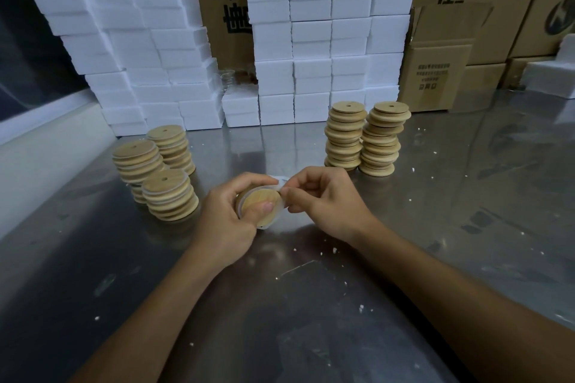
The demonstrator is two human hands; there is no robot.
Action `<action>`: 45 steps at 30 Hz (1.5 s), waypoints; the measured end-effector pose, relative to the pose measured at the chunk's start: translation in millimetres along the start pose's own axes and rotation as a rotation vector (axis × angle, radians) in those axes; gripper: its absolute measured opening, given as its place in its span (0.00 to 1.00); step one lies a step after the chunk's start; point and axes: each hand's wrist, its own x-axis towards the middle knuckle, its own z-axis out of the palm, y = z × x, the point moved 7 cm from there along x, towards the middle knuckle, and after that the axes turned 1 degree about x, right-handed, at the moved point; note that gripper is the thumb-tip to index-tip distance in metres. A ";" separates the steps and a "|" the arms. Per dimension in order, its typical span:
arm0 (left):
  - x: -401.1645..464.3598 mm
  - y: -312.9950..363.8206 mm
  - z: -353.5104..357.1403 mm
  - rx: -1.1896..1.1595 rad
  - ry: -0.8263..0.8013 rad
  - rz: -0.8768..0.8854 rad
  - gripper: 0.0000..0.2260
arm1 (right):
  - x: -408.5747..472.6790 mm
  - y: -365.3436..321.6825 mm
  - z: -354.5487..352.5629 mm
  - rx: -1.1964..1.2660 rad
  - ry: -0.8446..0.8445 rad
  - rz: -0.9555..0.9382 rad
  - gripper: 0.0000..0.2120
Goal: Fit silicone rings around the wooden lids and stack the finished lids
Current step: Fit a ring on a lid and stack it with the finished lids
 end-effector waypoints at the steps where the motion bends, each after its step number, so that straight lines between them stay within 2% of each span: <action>1: -0.2 -1.3 -0.5 -0.002 0.003 0.001 0.13 | 0.2 0.6 0.7 -0.003 -0.010 0.007 0.05; 5: -1.1 -5.6 -0.8 -0.031 0.020 -0.015 0.20 | 0.1 3.9 3.1 -0.025 -0.042 0.036 0.06; 15: -2.2 -15.6 -2.2 -0.296 0.124 -0.201 0.14 | -0.9 2.8 2.2 -0.028 -0.011 0.026 0.08; 23: -2.7 -25.5 1.5 -0.492 0.033 -0.341 0.13 | -0.8 5.9 3.8 0.138 -0.093 0.151 0.07; 32: -3.3 -30.4 7.2 -0.648 -0.029 -0.411 0.16 | -1.8 0.7 2.7 0.144 -0.121 0.175 0.05; 36: -3.9 -32.4 4.4 -0.666 0.006 -0.437 0.16 | -1.7 4.2 5.9 0.140 -0.129 0.159 0.03; 41: -3.8 -36.0 2.7 -0.728 0.086 -0.487 0.12 | -3.8 11.8 10.7 0.090 -0.131 0.164 0.02; 45: -3.9 -37.7 2.0 -0.749 0.115 -0.508 0.16 | -4.6 14.1 14.0 0.108 -0.134 0.176 0.04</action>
